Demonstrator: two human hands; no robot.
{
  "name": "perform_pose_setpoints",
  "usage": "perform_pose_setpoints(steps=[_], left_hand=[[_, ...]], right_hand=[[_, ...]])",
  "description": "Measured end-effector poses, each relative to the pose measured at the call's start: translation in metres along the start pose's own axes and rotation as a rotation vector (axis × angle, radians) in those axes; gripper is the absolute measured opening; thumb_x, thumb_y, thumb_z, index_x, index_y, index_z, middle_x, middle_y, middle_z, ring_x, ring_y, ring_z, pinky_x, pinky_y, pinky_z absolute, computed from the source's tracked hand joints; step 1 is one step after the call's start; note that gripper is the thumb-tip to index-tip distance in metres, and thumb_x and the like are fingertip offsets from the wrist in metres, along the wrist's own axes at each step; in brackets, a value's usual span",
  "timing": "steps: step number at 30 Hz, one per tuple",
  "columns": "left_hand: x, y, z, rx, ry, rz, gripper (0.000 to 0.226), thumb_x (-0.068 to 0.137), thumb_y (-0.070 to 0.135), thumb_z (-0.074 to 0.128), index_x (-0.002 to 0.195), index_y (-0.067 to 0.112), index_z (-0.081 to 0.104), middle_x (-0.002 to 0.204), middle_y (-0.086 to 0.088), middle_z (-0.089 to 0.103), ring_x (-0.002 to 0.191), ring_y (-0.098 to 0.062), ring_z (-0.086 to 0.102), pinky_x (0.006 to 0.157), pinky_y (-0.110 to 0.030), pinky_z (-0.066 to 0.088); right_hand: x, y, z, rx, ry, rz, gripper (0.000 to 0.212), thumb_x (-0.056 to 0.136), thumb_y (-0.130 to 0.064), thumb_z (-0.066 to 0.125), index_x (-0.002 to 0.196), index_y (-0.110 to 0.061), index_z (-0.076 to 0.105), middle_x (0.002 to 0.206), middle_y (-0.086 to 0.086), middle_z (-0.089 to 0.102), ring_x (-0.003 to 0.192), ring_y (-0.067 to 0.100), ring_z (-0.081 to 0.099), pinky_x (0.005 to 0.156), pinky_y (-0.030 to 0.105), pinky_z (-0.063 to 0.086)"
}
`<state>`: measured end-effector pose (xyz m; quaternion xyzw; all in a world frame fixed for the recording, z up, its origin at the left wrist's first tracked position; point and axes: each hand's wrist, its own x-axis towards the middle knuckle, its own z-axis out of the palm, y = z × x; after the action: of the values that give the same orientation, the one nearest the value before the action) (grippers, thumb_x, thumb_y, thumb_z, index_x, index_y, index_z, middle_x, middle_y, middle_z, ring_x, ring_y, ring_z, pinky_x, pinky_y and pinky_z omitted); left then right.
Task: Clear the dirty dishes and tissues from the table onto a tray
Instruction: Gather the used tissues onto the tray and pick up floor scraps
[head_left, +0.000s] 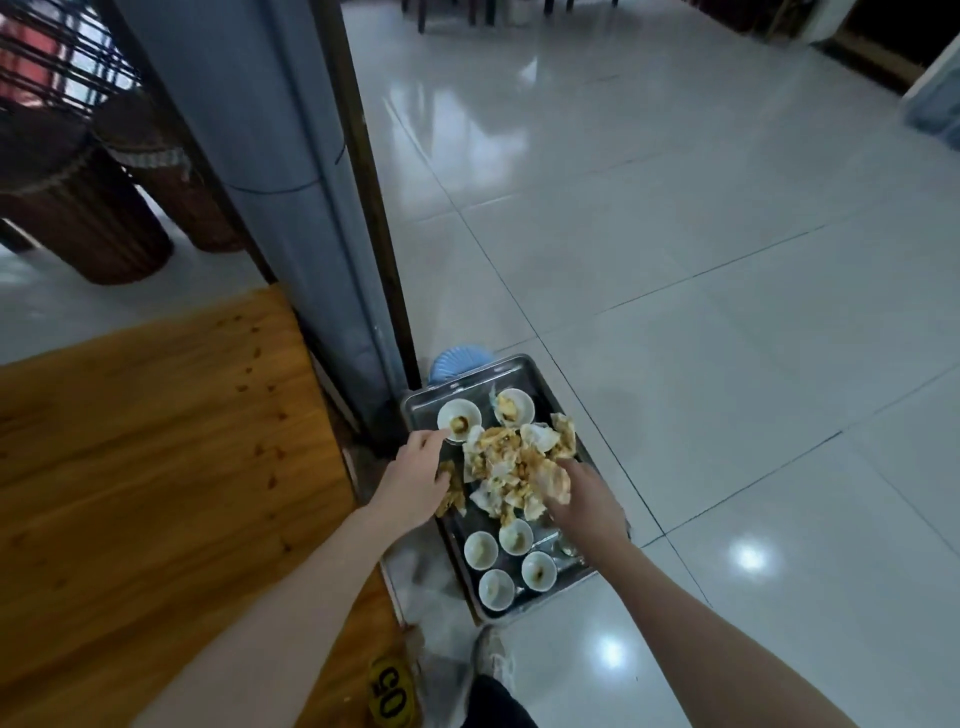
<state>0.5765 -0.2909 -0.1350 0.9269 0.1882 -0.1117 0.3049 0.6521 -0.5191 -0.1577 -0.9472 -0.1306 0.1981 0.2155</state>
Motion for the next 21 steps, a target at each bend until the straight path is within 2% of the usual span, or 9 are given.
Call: perform_pose_setpoints(steps=[5, 10, 15, 21], left_hand=[[0.001, 0.009, 0.003, -0.014, 0.025, -0.055, 0.054, 0.095, 0.018, 0.050, 0.145, 0.023, 0.029, 0.142, -0.003, 0.032, 0.125, -0.022, 0.040, 0.105, -0.042, 0.039], [-0.012, 0.009, -0.004, -0.018, 0.067, -0.106, 0.056, 0.096, 0.019, 0.050, 0.147, 0.022, 0.026, 0.145, -0.004, 0.030, 0.121, -0.021, 0.045, 0.101, -0.040, 0.044], [-0.041, -0.006, -0.020, -0.035, 0.139, -0.159, 0.055, 0.096, 0.018, 0.049, 0.147, 0.022, 0.027, 0.145, -0.004, 0.030, 0.121, -0.022, 0.044, 0.101, -0.037, 0.043], [-0.093, -0.038, -0.037, -0.063, 0.222, -0.229, 0.053, 0.097, 0.019, 0.050, 0.145, 0.025, 0.028, 0.143, -0.004, 0.033, 0.123, -0.022, 0.042, 0.104, -0.038, 0.040]], right_hand=[[0.021, 0.008, -0.017, -0.068, -0.036, -0.051, 0.052, 0.087, -0.027, 0.060, 0.136, -0.024, 0.042, 0.134, -0.003, 0.048, 0.118, 0.018, 0.050, 0.086, 0.037, 0.050], [0.029, -0.002, -0.025, -0.112, -0.039, -0.123, 0.046, 0.090, -0.024, 0.056, 0.134, -0.022, 0.042, 0.131, 0.002, 0.050, 0.114, 0.023, 0.053, 0.084, 0.037, 0.049], [0.026, -0.034, -0.023, -0.114, -0.050, -0.253, 0.044, 0.089, -0.012, 0.052, 0.132, -0.019, 0.045, 0.126, 0.004, 0.053, 0.110, 0.023, 0.053, 0.081, 0.035, 0.048], [0.004, -0.080, -0.007, -0.126, -0.079, -0.390, 0.043, 0.090, -0.012, 0.053, 0.132, -0.021, 0.046, 0.128, 0.001, 0.051, 0.114, 0.020, 0.052, 0.088, 0.034, 0.048]])
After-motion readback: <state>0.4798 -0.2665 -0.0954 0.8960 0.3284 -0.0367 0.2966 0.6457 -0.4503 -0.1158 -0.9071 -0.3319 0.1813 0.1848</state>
